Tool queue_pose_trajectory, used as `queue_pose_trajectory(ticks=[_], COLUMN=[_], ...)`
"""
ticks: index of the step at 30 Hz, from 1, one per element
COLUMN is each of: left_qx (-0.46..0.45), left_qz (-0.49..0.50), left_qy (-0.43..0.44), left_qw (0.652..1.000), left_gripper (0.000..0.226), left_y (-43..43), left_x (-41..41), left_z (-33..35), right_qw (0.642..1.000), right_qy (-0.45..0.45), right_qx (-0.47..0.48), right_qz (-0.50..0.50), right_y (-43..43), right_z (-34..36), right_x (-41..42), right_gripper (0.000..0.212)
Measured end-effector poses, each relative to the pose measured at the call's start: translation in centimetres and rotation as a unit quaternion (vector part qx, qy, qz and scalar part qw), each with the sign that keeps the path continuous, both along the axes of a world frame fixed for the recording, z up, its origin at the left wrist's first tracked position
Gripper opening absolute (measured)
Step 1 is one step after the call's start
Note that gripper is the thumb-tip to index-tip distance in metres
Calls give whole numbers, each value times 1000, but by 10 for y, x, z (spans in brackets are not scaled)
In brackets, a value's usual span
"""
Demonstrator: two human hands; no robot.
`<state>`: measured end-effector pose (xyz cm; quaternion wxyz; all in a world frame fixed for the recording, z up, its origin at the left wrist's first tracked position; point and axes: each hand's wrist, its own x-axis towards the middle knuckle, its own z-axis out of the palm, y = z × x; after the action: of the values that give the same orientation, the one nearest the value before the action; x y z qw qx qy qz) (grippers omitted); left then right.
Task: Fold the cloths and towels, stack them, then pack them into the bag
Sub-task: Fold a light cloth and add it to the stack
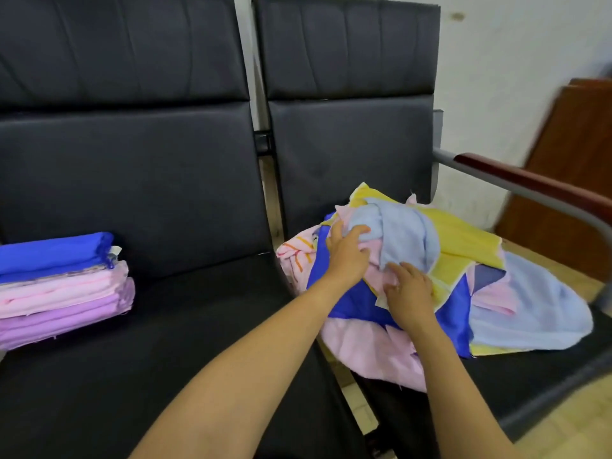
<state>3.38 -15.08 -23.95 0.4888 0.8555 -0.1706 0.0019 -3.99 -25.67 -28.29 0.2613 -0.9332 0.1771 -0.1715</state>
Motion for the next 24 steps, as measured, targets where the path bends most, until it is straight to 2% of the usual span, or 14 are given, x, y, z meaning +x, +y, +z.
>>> queue_pose_trajectory(ticks=[2,4,6,8,10,12,13,15,17,20,22,24], left_qx=[-45,-97,-125,-160,-214,-309,-362,-435,-466,-496,-497,-499], left_qz=[15,30,34,-6,-53,-80,-92,-84,-45,38,91,152], left_qy=[4,-4,-64,-101,-61,34,81,127,137,132,129,124], left_qw=[999,995,990,982,974,947,924,888,873,857,853,844], left_gripper=[34,22,16,16,23,28,28,29,28,39,52,51], left_y=[-3,0,3,9,17,27,33,51,76,130,173,219], left_x=[10,12,4,-11,-30,-48,-54,-63,-69,-77,-86,-100], left_z=[1,8,18,31,48,69,77,87,90,87,81,73], right_qw=[999,999,998,992,980,969,964,954,948,940,940,936], right_qy=[-34,-31,-44,-97,-160,-209,-230,-260,-256,-227,-174,-106], right_qx=[18,11,14,40,69,89,95,126,187,240,233,175], right_qz=[-13,-22,-37,-70,-92,-95,-94,-80,-36,90,181,286], right_y=[-1,0,3,9,17,24,28,34,43,73,104,135], right_z=[1,-1,0,8,21,34,40,53,68,87,92,88], right_x=[1,3,3,3,3,3,1,-8,-17,-23,-25,-28], right_gripper=[40,38,39,46,58,66,65,49,30,18,14,10])
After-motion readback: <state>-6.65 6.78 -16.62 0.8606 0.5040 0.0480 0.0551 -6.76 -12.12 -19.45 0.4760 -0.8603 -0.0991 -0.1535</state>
